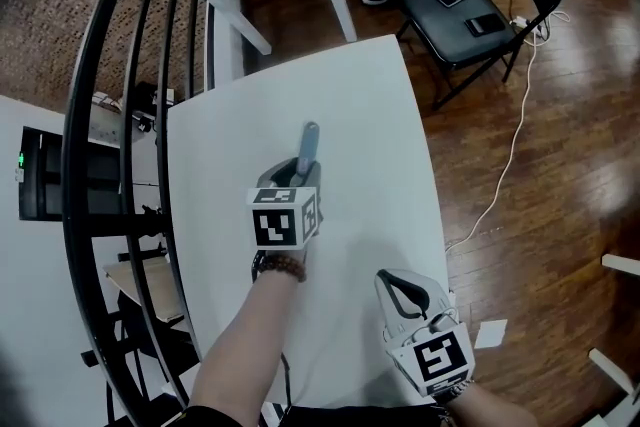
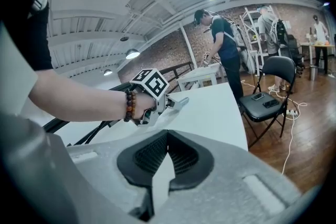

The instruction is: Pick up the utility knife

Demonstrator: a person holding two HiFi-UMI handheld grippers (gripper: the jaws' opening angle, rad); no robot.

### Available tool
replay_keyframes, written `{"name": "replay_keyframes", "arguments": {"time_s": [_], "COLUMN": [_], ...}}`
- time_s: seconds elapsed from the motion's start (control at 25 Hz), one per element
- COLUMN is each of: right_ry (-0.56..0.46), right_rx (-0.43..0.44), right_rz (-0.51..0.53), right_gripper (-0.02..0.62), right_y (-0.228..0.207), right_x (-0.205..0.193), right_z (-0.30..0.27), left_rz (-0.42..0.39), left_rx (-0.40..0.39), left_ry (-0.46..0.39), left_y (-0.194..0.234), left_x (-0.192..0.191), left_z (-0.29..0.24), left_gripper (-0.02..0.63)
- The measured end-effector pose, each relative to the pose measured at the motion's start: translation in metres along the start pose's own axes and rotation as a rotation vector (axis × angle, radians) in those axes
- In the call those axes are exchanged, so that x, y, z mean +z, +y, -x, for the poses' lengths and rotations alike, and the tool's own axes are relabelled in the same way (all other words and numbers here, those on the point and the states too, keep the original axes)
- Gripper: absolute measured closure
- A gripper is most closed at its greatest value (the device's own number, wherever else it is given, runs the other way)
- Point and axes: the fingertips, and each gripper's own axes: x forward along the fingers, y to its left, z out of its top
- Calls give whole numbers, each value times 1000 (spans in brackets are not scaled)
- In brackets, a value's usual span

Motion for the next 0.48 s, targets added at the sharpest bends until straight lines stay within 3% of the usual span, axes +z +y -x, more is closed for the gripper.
{"name": "replay_keyframes", "arguments": {"time_s": [0.48], "right_ry": [-44], "right_rx": [29], "right_rz": [45], "right_gripper": [603], "right_y": [34], "right_x": [13], "right_z": [13], "left_rz": [4], "left_rx": [13], "left_ry": [-72], "left_y": [1], "left_x": [-6], "left_z": [68], "left_gripper": [445]}}
